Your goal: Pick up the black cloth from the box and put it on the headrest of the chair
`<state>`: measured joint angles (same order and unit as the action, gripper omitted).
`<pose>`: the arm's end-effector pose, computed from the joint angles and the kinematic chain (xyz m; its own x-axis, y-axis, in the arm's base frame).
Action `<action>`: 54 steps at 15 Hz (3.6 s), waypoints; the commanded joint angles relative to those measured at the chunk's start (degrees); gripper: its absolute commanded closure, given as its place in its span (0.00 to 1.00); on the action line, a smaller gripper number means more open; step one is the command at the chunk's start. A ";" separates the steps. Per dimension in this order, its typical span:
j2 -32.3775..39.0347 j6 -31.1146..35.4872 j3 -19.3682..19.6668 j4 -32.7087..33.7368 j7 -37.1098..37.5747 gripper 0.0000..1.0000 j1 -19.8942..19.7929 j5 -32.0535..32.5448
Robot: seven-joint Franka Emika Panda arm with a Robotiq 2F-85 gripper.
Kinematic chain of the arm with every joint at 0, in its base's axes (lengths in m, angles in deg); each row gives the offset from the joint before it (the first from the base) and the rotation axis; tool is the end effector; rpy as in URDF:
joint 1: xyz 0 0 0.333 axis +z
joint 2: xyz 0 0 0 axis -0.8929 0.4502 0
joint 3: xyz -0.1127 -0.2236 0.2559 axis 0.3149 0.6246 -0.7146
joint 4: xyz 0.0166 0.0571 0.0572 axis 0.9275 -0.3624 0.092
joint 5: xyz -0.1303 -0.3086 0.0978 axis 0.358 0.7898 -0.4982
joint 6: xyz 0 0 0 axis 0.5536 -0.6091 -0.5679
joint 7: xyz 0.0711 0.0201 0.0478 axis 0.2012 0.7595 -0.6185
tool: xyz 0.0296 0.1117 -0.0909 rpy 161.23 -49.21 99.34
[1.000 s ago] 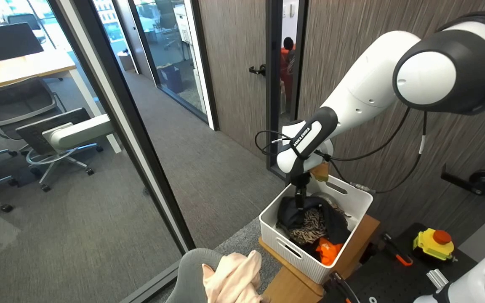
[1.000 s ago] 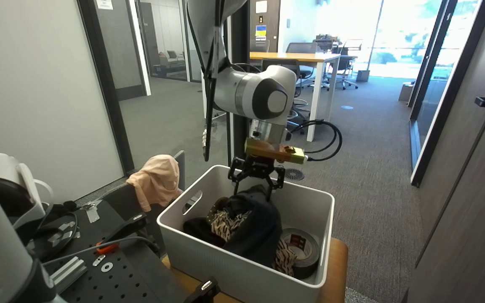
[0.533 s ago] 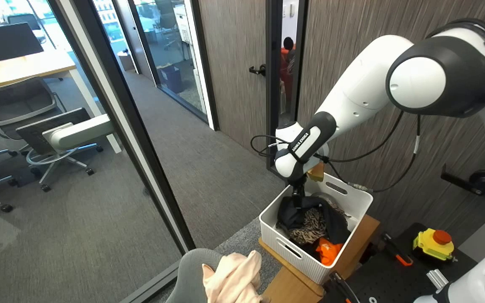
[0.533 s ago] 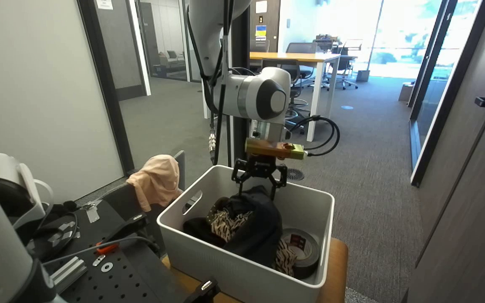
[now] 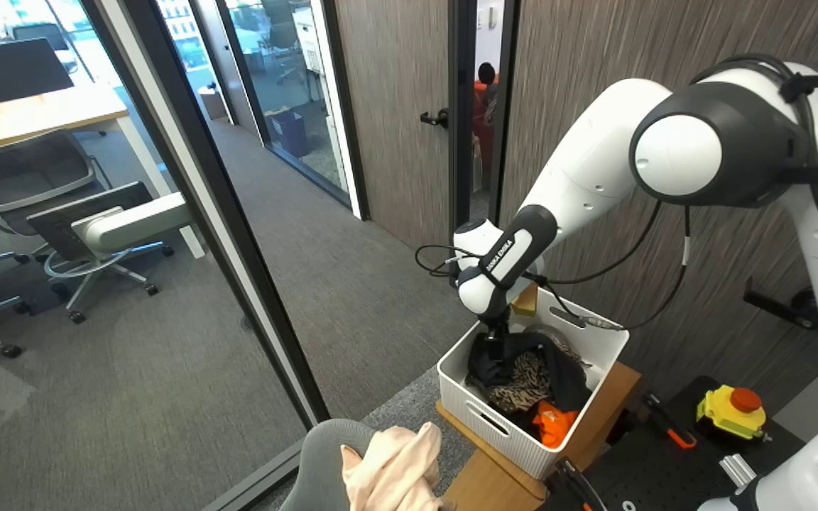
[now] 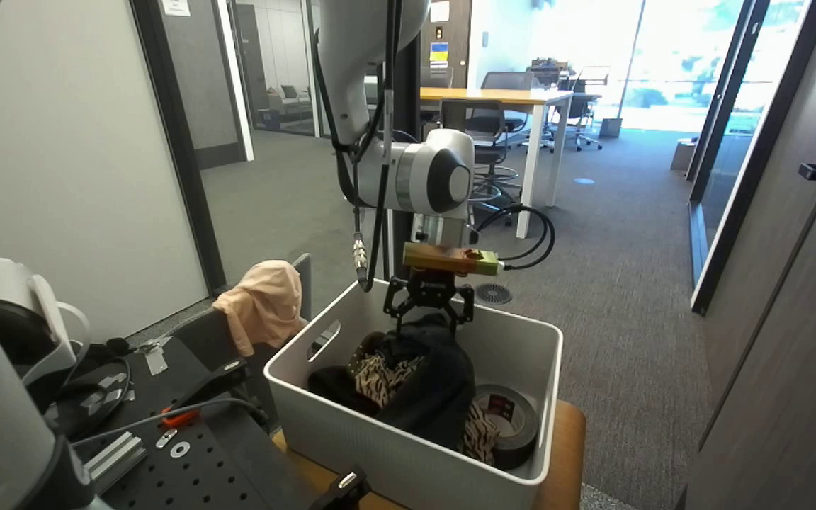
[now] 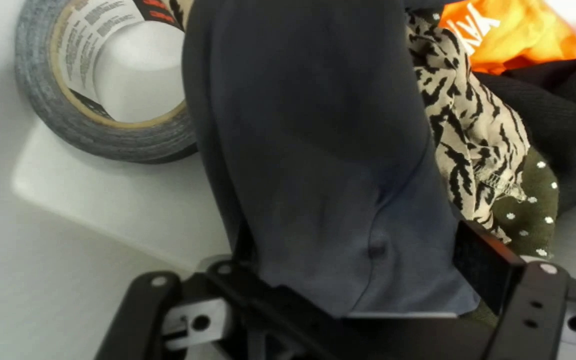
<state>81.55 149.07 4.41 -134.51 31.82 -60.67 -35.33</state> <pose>0.5325 0.0473 0.1262 0.6601 0.6901 -0.2967 0.6934 -0.7117 -0.1128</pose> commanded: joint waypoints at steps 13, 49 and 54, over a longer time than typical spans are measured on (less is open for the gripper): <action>3.86 -4.72 -1.02 3.27 0.63 0.00 -0.76 2.87; 3.78 -4.79 -1.24 3.49 0.08 0.96 -1.31 2.78; 0.38 -5.14 -7.58 1.25 -9.06 0.96 -7.37 -3.48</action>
<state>84.67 145.40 1.26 -132.34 28.64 -63.77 -35.22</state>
